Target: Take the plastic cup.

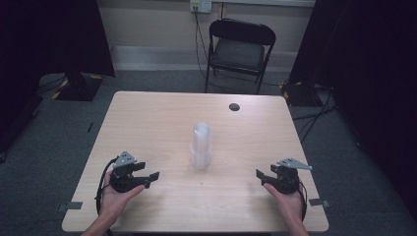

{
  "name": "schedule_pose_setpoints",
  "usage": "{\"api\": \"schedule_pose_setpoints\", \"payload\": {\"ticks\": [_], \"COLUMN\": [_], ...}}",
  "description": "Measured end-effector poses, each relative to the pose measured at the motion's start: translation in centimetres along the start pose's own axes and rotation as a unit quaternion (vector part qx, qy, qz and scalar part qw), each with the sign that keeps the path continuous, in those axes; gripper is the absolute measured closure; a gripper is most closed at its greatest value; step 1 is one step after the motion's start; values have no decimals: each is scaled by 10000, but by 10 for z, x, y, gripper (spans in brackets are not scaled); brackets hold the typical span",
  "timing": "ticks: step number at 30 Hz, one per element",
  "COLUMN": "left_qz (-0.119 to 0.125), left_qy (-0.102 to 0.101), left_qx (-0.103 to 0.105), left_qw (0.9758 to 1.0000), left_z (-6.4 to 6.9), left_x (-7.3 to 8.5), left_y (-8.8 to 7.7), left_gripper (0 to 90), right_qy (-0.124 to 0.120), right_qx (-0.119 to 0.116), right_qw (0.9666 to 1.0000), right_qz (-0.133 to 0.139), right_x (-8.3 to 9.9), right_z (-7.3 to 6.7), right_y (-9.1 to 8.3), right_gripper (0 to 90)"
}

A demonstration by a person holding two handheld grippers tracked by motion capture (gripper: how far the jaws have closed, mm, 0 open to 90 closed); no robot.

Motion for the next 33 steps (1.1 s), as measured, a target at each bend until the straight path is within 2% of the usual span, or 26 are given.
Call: {"api": "schedule_pose_setpoints", "payload": {"ticks": [1, 4, 6, 8, 13, 15, 17, 19, 22, 24, 25, 30, 33], "left_qz": [28, 82, 123, 136, 222, 242, 238, 315, 408, 394, 416, 547, 530], "left_qy": [-81, -112, -159, -148, -127, -153, -117, -127, -56, -87, -23, 61, 150], "left_qx": [35, 70, 80, 67, 111, 156, 182, 281, 353, 383, 336, 338, 306], "left_qw": [10000, 9999, 9998, 9998, 9996, 9995, 9995, 9990, 9985, 9985, 9986, 9979, 9980], "left_z": [0, -2, -2, -1, 4, 6, 8, 14, 20, 22, 22, 26, 29], "left_x": [-1, -5, -6, -8, -12, -12, -12, -14, -19, -19, -23, -36, -42], "left_y": [0, 0, 0, -1, -4, -5, -8, -11, -15, -15, -15, -13, -10], "left_gripper": [276, 275, 276, 278, 280, 310, 314, 313, 295, 285, 239, 207, 190], "right_qy": [-10, -107, -160, -194, -190, -178, -126, -74, -69, -86, -58, -135, -87], "right_qx": [-10, -25, -59, -103, -211, -242, -310, -428, -469, -472, -499, -513, -505], "right_qw": [10000, 9999, 9998, 9998, 9996, 9995, 9994, 9990, 9988, 9988, 9986, 9983, 9983], "right_qz": [17, 36, 38, 32, 72, 100, 133, 126, 130, 139, 167, 241, 262], "right_x": [0, -1, -1, 0, 1, 0, -2, -2, -2, -2, -3, -4, -5], "right_z": [-1, -3, -4, -6, -9, -10, -12, -14, -17, -18, -20, -21, -20], "right_y": [-1, -1, -1, -1, -3, -4, -6, -7, -7, -8, -10, -13, -16], "right_gripper": [337, 351, 399, 425, 425, 423, 373, 375, 372, 372, 372, 373, 373]}}
Point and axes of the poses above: each handheld gripper's, and its own axes: y roughly forward along the jaws, x roughly out of its underside, z roughly to its right, the point moved 10 cm from there along y, roughly forward along the jaws, and after that the axes turned 8 degrees about y, right-handed, at the moved point
